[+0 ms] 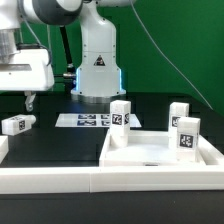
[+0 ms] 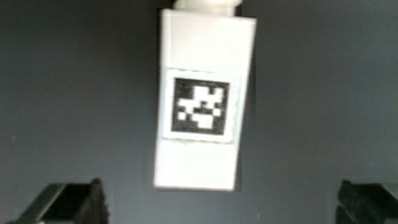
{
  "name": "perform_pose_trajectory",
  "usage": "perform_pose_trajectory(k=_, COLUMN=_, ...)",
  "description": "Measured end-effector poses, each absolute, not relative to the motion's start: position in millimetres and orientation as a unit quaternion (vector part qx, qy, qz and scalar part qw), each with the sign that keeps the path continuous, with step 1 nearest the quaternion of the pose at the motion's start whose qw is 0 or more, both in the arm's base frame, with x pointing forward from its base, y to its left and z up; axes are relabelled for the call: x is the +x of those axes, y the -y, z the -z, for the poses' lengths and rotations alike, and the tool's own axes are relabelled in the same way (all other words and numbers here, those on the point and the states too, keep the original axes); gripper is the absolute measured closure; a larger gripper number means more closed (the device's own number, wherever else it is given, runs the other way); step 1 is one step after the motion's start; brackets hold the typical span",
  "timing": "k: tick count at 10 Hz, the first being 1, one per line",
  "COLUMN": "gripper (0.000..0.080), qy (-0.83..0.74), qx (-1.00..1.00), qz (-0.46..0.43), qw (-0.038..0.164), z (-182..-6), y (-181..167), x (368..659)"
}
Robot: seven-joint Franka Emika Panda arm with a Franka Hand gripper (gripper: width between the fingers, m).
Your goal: Assemble square table
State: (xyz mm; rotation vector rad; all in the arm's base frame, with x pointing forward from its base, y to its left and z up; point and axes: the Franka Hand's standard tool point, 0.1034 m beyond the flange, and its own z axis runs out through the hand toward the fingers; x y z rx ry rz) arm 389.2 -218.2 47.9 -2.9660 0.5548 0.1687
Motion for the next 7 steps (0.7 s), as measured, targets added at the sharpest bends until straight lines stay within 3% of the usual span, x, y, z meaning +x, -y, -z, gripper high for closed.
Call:
perform_pose_trajectory(k=2, gripper=0.0151, qy=-0.178, qx=-0.973, qz=-0.124, qw=0.083, z=-43.8, y=224, x=390)
perform_pose_trajectory(k=3, gripper=0.0151, qy=-0.178, qx=-0.968, qz=-0.157, qw=0.083, z=-41.0, y=227, x=392)
perform_pose_trajectory(k=5, gripper=0.0151, qy=-0.17, qx=-0.957, qz=-0.209, qw=0.105, z=-40.4, y=221, x=390)
perform_pose_trajectory(k=7, gripper=0.0151, qy=-0.19, qx=-0.939, qz=-0.264, qw=0.112, z=-35.5, y=219, x=391)
